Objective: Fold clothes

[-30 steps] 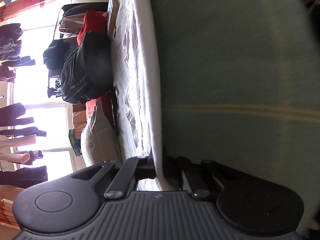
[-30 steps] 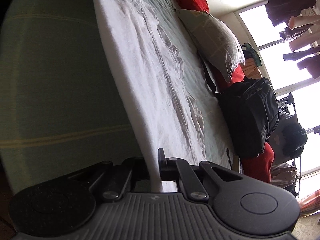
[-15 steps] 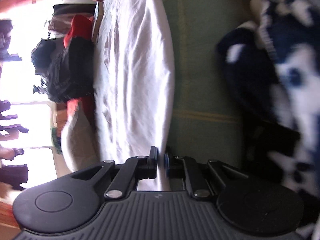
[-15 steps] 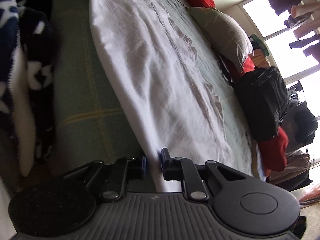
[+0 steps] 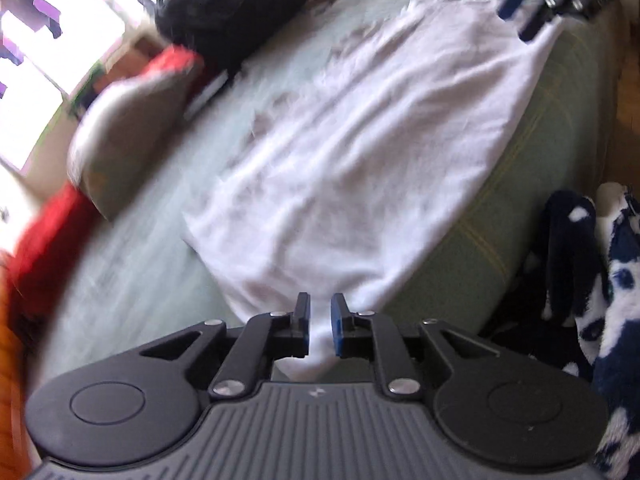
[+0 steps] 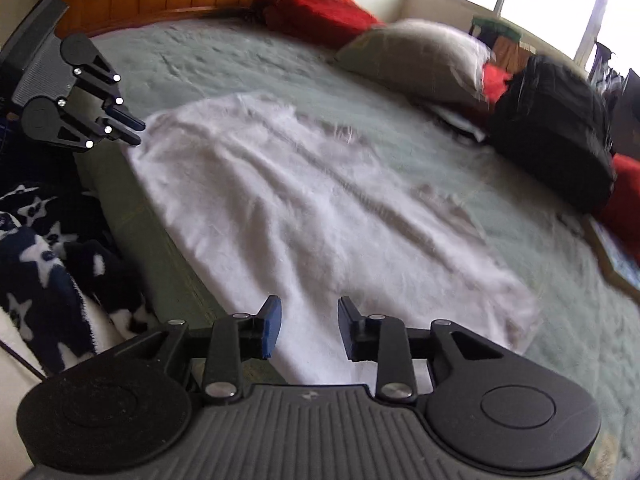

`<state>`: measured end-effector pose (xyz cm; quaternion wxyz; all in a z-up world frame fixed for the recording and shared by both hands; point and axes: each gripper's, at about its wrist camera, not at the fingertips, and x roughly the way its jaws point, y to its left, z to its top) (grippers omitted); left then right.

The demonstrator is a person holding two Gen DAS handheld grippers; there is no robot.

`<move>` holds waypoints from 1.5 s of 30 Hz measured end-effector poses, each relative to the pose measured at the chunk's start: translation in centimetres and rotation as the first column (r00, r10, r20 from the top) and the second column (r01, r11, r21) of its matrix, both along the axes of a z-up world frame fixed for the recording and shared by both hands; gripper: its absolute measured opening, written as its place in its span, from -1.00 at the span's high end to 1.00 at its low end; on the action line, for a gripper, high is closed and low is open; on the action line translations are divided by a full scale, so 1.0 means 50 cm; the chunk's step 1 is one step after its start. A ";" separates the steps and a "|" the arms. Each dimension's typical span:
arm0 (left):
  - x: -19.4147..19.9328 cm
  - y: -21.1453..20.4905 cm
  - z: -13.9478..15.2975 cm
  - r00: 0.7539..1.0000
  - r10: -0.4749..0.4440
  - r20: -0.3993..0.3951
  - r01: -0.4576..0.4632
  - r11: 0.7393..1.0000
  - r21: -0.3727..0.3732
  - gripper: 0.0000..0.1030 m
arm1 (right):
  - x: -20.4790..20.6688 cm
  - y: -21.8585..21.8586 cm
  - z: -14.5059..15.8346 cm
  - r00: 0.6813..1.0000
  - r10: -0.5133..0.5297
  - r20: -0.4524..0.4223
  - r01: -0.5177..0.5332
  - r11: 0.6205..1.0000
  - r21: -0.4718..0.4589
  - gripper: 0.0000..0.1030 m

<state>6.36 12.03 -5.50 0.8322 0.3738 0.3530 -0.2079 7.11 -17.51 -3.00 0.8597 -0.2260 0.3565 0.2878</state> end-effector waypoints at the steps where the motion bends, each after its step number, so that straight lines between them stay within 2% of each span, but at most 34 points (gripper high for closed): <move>1: -0.013 0.014 -0.007 1.000 0.015 -0.005 -0.015 1.000 -0.012 0.73 | 0.012 -0.004 -0.015 1.000 -0.013 -0.027 0.013 1.000 -0.008 0.30; 4: -0.022 0.029 0.008 0.997 0.071 -0.023 -0.072 0.994 -0.086 0.63 | 0.035 -0.026 -0.052 0.994 -0.056 -0.095 0.055 0.998 -0.015 0.25; 6: -0.015 0.032 0.039 0.994 0.110 -0.017 -0.112 0.984 -0.138 0.52 | 0.042 -0.063 -0.043 0.986 -0.099 -0.137 0.109 0.992 0.069 0.17; 7: -0.009 0.031 0.055 0.992 0.125 -0.007 -0.124 0.978 -0.167 0.34 | 0.048 -0.083 -0.033 0.980 -0.130 -0.148 0.148 0.982 0.116 0.14; 8: 0.002 0.031 0.069 0.991 0.133 0.005 -0.129 0.971 -0.202 0.17 | 0.061 -0.100 -0.026 0.975 -0.160 -0.151 0.184 0.969 0.163 0.13; 12: 0.095 -0.010 0.100 0.987 0.160 0.029 -0.141 0.929 -0.341 -0.19 | 0.115 -0.165 -0.006 0.946 -0.271 -0.177 0.316 0.893 0.320 0.09; 15: 0.143 -0.039 0.095 0.982 0.189 -0.014 -0.176 0.882 -0.437 -0.32 | 0.150 -0.206 -0.006 0.928 -0.321 -0.190 0.371 0.851 0.372 0.06; 18: 0.176 -0.053 0.061 0.975 0.194 -0.104 -0.220 0.821 -0.527 -0.38 | 0.176 -0.250 -0.009 0.910 -0.366 -0.196 0.414 0.810 0.414 -0.09; 22: 0.205 -0.059 0.000 0.939 0.243 -0.244 -0.342 0.741 -0.578 -0.46 | 0.210 -0.307 -0.024 0.878 -0.420 -0.227 0.477 0.750 0.458 -0.09; 24: 0.202 -0.060 -0.010 0.930 0.269 -0.253 -0.368 0.716 -0.593 -0.54 | 0.227 -0.329 -0.037 0.866 -0.430 -0.255 0.499 0.721 0.480 -0.09; 25: 0.200 -0.063 -0.009 0.926 0.278 -0.254 -0.376 0.709 -0.596 -0.62 | 0.236 -0.339 -0.044 0.861 -0.431 -0.271 0.508 0.708 0.490 -0.09; 27: 0.196 -0.069 -0.006 0.920 0.297 -0.256 -0.392 0.695 -0.603 -0.64 | 0.251 -0.351 -0.059 0.851 -0.432 -0.297 0.524 0.688 0.501 -0.09; 31: 0.184 -0.088 -0.005 0.907 0.350 -0.236 -0.420 0.687 -0.593 -0.64 | 0.273 -0.362 -0.090 0.838 -0.431 -0.334 0.545 0.666 0.509 -0.07; 33: 0.174 -0.095 -0.001 0.902 0.363 -0.232 -0.426 0.676 -0.601 -0.64 | 0.272 -0.368 -0.092 0.835 -0.434 -0.339 0.551 0.645 0.530 0.01; 37: 0.158 -0.108 0.014 0.910 0.354 -0.216 -0.408 0.672 -0.618 -0.64 | 0.259 -0.380 -0.085 0.850 -0.412 -0.329 0.525 0.610 0.593 0.07; 39: 0.155 -0.115 0.021 0.914 0.348 -0.207 -0.397 0.676 -0.620 -0.64 | 0.261 -0.389 -0.094 0.847 -0.399 -0.352 0.532 0.600 0.598 0.08; 42: 0.156 -0.125 0.029 0.918 0.347 -0.194 -0.389 0.682 -0.619 -0.64 | 0.266 -0.399 -0.123 0.823 -0.403 -0.400 0.568 0.576 0.588 0.35; 44: 0.155 -0.130 0.032 0.919 0.344 -0.190 -0.384 0.685 -0.619 -0.65 | 0.257 -0.400 -0.119 0.830 -0.400 -0.388 0.557 0.571 0.602 0.52; 45: 0.155 -0.133 0.034 0.920 0.344 -0.188 -0.383 0.687 -0.618 -0.65 | 0.252 -0.397 -0.117 0.836 -0.395 -0.381 0.548 0.576 0.606 0.68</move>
